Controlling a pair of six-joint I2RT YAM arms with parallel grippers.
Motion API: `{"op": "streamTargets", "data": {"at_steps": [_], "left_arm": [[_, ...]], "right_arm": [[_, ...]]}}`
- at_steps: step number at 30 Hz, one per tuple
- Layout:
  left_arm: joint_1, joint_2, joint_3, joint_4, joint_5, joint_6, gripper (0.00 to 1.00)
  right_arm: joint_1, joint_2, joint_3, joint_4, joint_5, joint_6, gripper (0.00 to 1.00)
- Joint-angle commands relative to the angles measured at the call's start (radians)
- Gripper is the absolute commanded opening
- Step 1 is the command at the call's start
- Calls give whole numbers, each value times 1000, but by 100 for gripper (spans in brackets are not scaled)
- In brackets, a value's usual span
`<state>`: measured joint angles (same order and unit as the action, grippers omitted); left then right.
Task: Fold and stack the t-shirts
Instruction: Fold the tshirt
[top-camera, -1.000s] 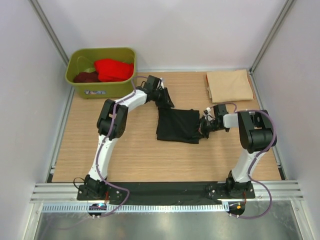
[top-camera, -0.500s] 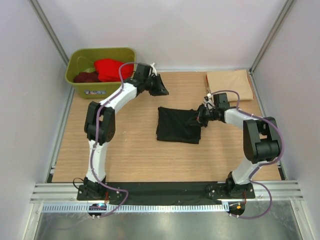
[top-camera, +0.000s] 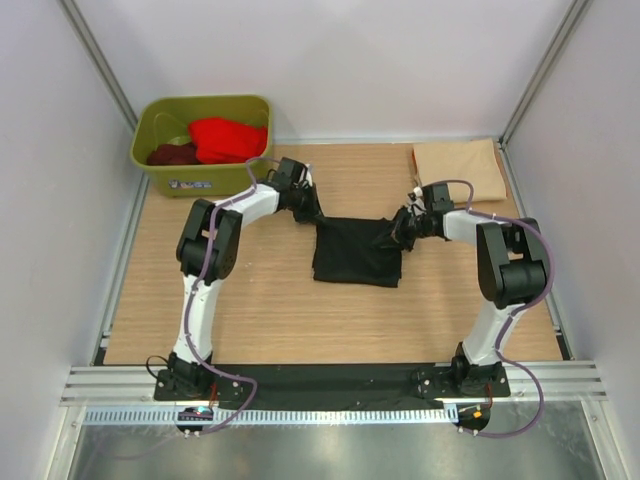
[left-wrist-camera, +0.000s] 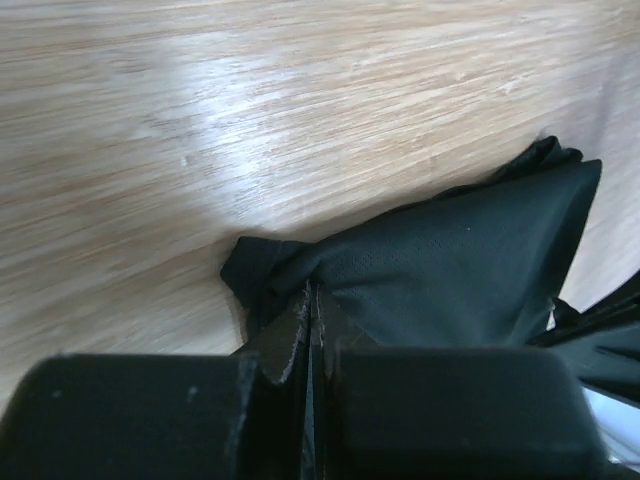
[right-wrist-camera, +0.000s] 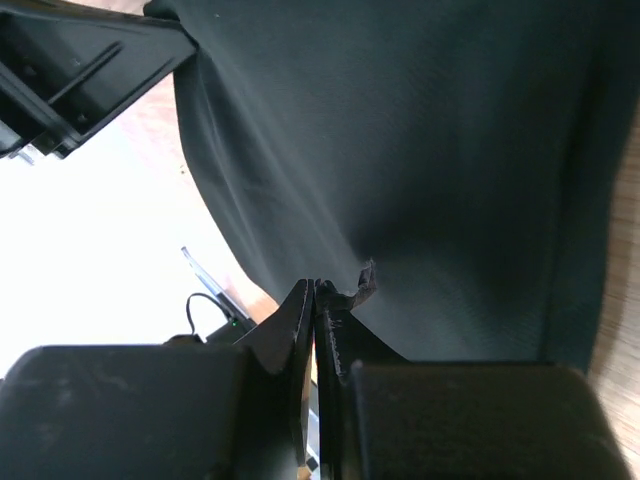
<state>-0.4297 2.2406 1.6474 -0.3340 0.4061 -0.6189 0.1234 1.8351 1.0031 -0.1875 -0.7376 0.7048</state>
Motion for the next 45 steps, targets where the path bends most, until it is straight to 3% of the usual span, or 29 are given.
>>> {"op": "streamTargets", "data": {"at_steps": [1, 3, 6, 8, 10, 15, 19, 23, 25, 29, 33, 40, 45], "left_arm": [[11, 13, 52, -25, -70, 31, 0], [12, 10, 72, -49, -95, 34, 1], [16, -27, 106, -85, -69, 27, 8], [16, -70, 178, -166, -44, -8, 16], [14, -148, 192, -218, -12, -39, 23], [5, -360, 1, -234, -3, -114, 25], [-27, -435, -159, -203, 25, -134, 23], [-72, -438, -268, -137, 79, -169, 22], [-98, -432, -302, -109, 106, -173, 22], [-141, -403, -348, -83, 136, -151, 22], [-165, -378, -402, -85, 96, -119, 22], [-159, -313, -446, -151, 31, -73, 19], [-159, -363, -436, -235, -13, -55, 20]], "right_arm": [[4, -34, 31, -44, 49, -20, 11], [-2, -59, 61, -99, 92, -45, 13], [-16, -95, 168, -174, 170, -59, 32], [-18, -96, 241, -277, 265, -105, 36], [-21, -89, 308, -328, 357, -155, 47], [-39, -12, 357, -316, 373, -202, 62], [-36, -20, 330, -395, 406, -211, 60], [-31, -62, 255, -492, 316, -189, 34], [-27, -71, 247, -588, 258, -229, 30], [-21, -207, 137, -544, 127, -219, 29], [5, -206, 10, -399, 26, -179, 29], [-2, -44, -69, -444, 167, -303, 29], [-2, -141, -19, -498, 178, -284, 31]]}}
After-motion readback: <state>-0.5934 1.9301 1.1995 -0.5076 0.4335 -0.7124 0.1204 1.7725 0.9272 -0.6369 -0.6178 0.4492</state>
